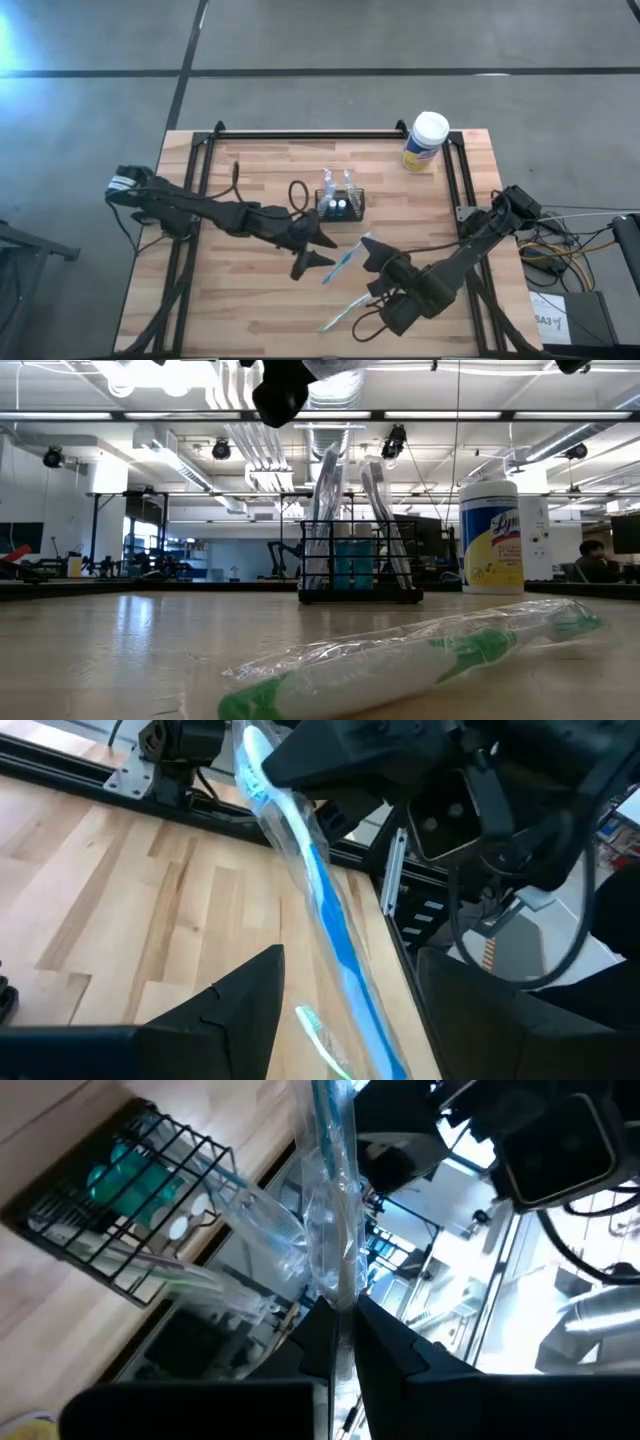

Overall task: Pick & Place toothbrushing station
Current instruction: Put the blue toothbrush into the black wire organizer

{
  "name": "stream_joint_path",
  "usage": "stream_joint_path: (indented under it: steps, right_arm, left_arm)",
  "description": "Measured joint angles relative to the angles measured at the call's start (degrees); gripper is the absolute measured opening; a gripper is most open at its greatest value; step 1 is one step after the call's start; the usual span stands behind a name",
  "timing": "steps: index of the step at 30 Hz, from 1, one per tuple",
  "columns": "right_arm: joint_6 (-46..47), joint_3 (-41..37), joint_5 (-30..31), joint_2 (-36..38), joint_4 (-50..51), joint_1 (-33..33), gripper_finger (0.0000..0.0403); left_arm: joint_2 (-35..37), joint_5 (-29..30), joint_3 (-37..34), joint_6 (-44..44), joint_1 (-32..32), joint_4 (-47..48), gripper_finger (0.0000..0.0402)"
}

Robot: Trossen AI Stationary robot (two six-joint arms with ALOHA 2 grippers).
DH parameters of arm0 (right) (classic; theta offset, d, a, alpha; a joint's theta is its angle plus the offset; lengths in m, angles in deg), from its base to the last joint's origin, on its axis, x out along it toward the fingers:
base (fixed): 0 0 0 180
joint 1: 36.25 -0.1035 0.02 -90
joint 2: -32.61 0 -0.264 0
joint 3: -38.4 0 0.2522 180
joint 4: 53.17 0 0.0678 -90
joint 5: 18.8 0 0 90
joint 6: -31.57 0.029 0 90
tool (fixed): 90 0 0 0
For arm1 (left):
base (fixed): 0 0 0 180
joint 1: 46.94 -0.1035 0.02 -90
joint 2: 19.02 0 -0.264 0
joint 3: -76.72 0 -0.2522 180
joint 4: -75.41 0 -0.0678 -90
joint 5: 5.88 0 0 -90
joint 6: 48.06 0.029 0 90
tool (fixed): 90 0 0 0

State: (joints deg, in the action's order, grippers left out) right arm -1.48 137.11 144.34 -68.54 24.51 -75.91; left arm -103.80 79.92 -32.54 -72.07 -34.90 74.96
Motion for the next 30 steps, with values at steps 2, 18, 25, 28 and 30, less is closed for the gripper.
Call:
stream_joint_path:
  steps: [2, 18, 25, 28, 30]
  right_arm:
    - [-1.5, 0.0, 0.3, 0.0, -0.9, 0.0, 0.0018]
    - [-15.1, -0.7, 0.6, -0.2, -13.3, 1.8, 0.0018]
    - [-16.9, -0.9, 0.6, -1.1, -14.9, 2.9, 0.0018]
    - [-18.5, -0.9, 0.6, -1.5, -16.3, 3.2, 0.0018]
    - [-19.3, -0.9, 0.6, -2.0, -17.1, 3.4, 0.0018]
  left_arm:
    - [-1.1, -0.6, 1.3, 0.0, -0.4, 0.2, 0.0234]
    - [-4.7, -7.9, 3.9, 0.0, -3.2, 0.2, 0.0234]
    - [-4.7, -8.0, 3.9, 1.3, -3.4, 0.2, 0.0227]
    - [-4.7, -7.7, 3.9, 1.8, -3.6, 0.1, 0.0217]
    - [-4.7, -7.6, 3.9, 1.8, -3.7, 0.1, 0.0204]
